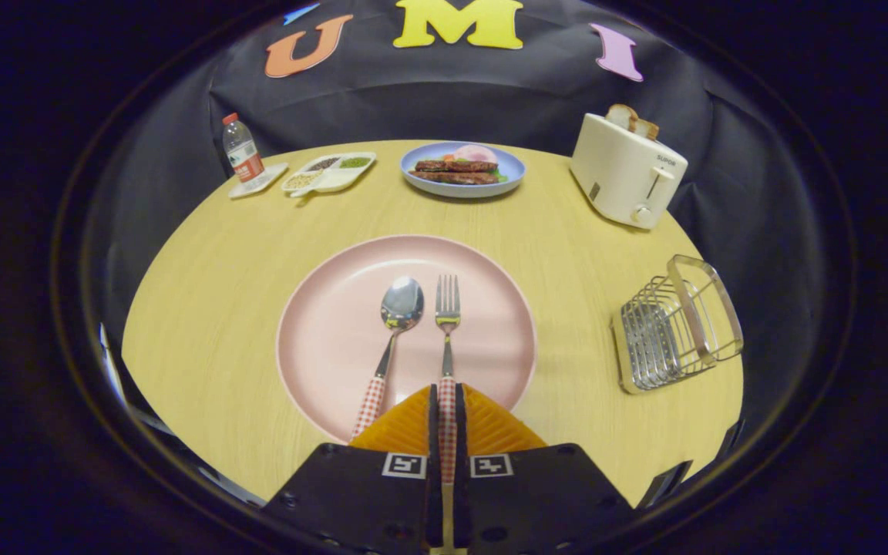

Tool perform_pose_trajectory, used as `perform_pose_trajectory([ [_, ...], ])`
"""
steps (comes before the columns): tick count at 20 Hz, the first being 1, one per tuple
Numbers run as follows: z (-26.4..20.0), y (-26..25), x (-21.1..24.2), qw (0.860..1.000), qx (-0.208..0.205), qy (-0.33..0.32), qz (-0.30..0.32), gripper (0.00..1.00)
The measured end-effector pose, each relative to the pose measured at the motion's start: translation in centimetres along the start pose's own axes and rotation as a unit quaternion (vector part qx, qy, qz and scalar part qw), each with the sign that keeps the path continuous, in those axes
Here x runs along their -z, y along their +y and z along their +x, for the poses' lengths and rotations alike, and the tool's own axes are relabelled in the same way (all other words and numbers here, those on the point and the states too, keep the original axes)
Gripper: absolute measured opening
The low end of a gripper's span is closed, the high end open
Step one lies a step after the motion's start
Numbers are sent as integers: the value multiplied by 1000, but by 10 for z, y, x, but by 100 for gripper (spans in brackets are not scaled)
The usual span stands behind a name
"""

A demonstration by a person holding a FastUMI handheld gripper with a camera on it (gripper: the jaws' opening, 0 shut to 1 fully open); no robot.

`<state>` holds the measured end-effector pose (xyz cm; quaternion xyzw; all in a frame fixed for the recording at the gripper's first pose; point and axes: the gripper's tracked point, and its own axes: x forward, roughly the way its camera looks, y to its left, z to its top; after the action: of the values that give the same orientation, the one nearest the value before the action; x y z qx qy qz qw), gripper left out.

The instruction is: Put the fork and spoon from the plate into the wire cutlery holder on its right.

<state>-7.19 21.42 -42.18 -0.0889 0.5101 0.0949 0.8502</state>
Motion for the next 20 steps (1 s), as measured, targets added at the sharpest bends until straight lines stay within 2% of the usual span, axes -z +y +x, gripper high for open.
perform_pose_trajectory([
  [1, 0, -2, -4, 1000, 1, 3, -4, 1],
  [6, -10, -6, -17, 1000, -8, 3, 0, 0],
  [12, -59, -19, -45, 997, -55, 34, 39, 0],
  [16, -110, -58, -77, 995, -62, 54, 57, 0],
  [20, -153, -115, -93, 990, -54, 103, 76, 0],
])
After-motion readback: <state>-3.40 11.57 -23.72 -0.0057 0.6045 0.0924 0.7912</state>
